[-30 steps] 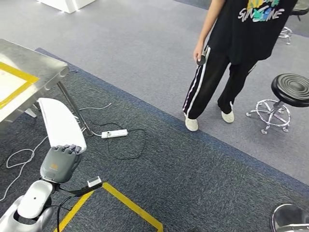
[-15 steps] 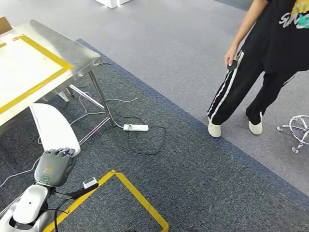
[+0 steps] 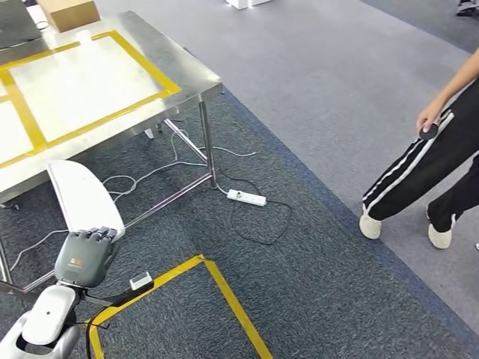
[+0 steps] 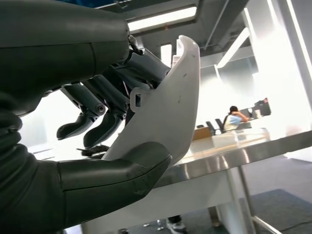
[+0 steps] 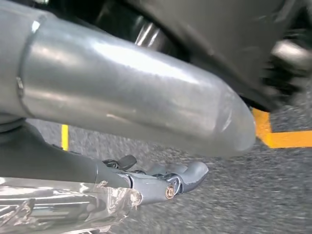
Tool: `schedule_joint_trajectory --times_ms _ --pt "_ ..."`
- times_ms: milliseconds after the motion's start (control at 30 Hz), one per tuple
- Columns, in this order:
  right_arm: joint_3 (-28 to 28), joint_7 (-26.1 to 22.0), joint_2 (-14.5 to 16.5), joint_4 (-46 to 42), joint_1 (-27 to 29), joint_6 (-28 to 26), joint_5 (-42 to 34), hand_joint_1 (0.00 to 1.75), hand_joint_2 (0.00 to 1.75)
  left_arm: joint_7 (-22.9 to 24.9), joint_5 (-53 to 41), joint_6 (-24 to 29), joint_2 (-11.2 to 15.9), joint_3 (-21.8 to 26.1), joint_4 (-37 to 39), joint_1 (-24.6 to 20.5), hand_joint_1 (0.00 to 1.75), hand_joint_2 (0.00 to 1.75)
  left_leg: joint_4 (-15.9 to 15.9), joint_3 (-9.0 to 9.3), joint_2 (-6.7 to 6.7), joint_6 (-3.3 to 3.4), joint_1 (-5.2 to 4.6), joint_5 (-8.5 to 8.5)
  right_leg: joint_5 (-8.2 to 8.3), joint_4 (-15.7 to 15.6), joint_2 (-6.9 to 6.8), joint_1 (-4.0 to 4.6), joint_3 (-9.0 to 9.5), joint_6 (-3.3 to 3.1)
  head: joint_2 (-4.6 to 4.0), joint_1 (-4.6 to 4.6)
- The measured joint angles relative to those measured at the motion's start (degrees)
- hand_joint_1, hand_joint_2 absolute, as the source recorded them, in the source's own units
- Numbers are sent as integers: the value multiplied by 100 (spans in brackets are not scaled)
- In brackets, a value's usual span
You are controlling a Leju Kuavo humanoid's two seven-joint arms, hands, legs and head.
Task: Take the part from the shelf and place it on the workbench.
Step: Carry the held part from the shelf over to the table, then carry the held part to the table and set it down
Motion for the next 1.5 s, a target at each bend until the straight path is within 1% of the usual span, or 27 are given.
schedule_joint_trajectory --times_ms 67,100,133,200,267,333,400,433,500,567,633,700,767,833,900,933,1000,1067,1133,1200,1233,1300,1333,1367,1433,1467,1500 --pt "1 -2 1 0 -8 -1 11 0 0 0 0 3 -17 9 -2 -1 175 175 13 -13 -162 -42 -3 11 305 -791 264 -33 358 -20 0 -3" --pt "2 -3 2 1 -9 -1 16 0 0 0 -1 5 -26 16 -4 1 175 175 17 -33 -228 -73 -1 20 351 -997 350 -42 462 -28 0 -4" --pt "2 -4 2 1 -10 -2 19 0 0 0 0 6 -34 25 -8 6 175 175 15 -56 -291 -111 4 36 341 -1061 370 -38 497 -43 0 -4" --pt "3 -7 5 -1 -15 -5 23 0 0 0 0 9 -42 42 -13 35 175 175 2 -96 -383 -185 34 66 371 -1078 236 -27 519 -105 0 -1" --pt "5 -12 12 -1 -20 -7 27 0 0 0 -1 18 -46 58 -14 56 175 175 193 -203 -153 -240 19 -71 413 -1125 95 -37 528 -187 0 -35" --pt "7 -16 15 -1 -10 -4 27 0 0 1 -1 24 -56 71 -15 45 175 175 832 -506 233 -278 -4 -435 426 -1155 -57 -34 530 -234 0 -75" --pt "7 -16 14 -1 8 -1 27 0 0 1 -1 25 -70 78 -15 43 175 175 1527 -829 374 -309 8 -705 418 -1155 -230 -25 525 -247 0 -81" --pt "7 -16 14 -1 9 1 28 0 0 0 -1 25 -76 80 -15 50 175 175 1636 -873 393 -319 15 -694 412 -1155 -316 -25 526 -246 0 -82" --pt "14 -16 14 -1 -4 5 30 0 0 0 -1 25 -81 86 -15 57 175 175 1189 -622 469 -328 23 -391 393 -1154 -473 -30 546 -225 0 -84" --pt "26 -15 14 -1 -11 8 33 0 0 0 -1 25 -85 91 -15 46 175 175 402 -193 766 -310 8 -92 351 -1141 -603 -1 578 -172 0 -93" --pt "33 -12 12 -1 -13 8 34 0 0 0 -1 25 -93 93 -15 35 175 175 28 -6 922 -238 -18 -31 303 -1139 -726 48 618 -117 0 -84" --pt "35 -10 11 -2 -20 7 35 0 0 0 -1 25 -97 94 -16 43 175 175 9 -18 772 -149 -26 -41 271 -1158 -845 55 664 -69 0 -68" --pt "38 -13 11 -2 -28 6 46 0 0 0 -1 28 -98 96 -17 47 175 175 2 -20 626 -73 -5 -25 131 -992 -657 25 612 -5 0 -53" --pt "39 -16 11 -1 -23 7 58 0 0 1 0 33 -102 96 -17 37 175 175 -2 -28 483 -11 14 -13 -227 -338 -281 2 314 38 0 -28" --pt "39 -12 11 -1 -5 8 62 0 0 1 0 36 -108 95 -17 39 175 175 -1 -40 323 15 9 -11 -541 449 -130 -1 -80 37 0 -19" --pt "39 -8 10 -1 2 8 63 0 0 1 0 36 -111 95 -16 45 175 175 1 -40 232 16 6 -10 -545 612 -112 0 -182 29 0 -16" --pt "39 -1 9 -1 1 9 67 0 0 1 -1 40 -112 95 -16 50 175 175 4 -27 44 9 9 -7 -202 214 -55 -5 -45 1 0 -16" --pt "40 -1 9 -1 -8 14 68 0 0 0 -1 49 -115 95 -17 45 175 175 17 -24 -122 -26 12 -4 204 -628 208 -39 314 -17 0 -16" --pt "42 -7 10 1 -12 30 61 0 0 -1 -1 65 -120 95 -17 40 175 175 27 -62 -259 -90 17 15 318 -1041 417 -64 499 -25 0 -19" --pt "41 -13 13 1 -16 44 51 0 0 -3 -1 78 -120 94 -16 54 175 175 14 -107 -362 -166 40 53 320 -1060 361 -51 520 -71 0 -19" --pt "41 -15 14 1 -20 46 48 0 0 -5 -2 83 -118 95 -16 66 175 175 26 -127 -289 -198 42 45 339 -1072 310 -48 529 -110 0 -24" --pt "42 -19 18 1 -25 50 47 0 0 -11 -2 90 -112 95 -17 58 175 175 291 -265 57 -246 19 -135 375 -1112 209 -51 541 -188 0 -58" --pt "42 -20 17 1 -20 54 47 0 0 -13 -3 94 -112 93 -17 44 175 175 605 -413 256 -263 9 -312 380 -1121 157 -44 543 -212 0 -77" --pt "41 -19 17 1 -11 57 47 0 0 -15 -3 96 -111 91 -16 29 175 175 1002 -599 356 -276 9 -503 379 -1123 104 -37 541 -228 0 -87" --pt "40 -17 16 1 3 62 47 0 0 -16 -3 97 -112 89 -15 24 175 175 1600 -872 395 -294 18 -697 372 -1120 4 -31 535 -237 0 -87" --pt "39 -16 16 1 1 63 48 0 0 -16 -3 97 -111 89 -15 27 175 175 1616 -867 395 -297 23 -638 369 -1119 -32 -30 536 -238 0 -87" --pt "40 -16 16 1 -5 65 49 0 0 -16 -3 98 -111 89 -15 28 175 175 1394 -742 396 -297 27 -483 366 -1117 -60 -33 541 -232 0 -88"
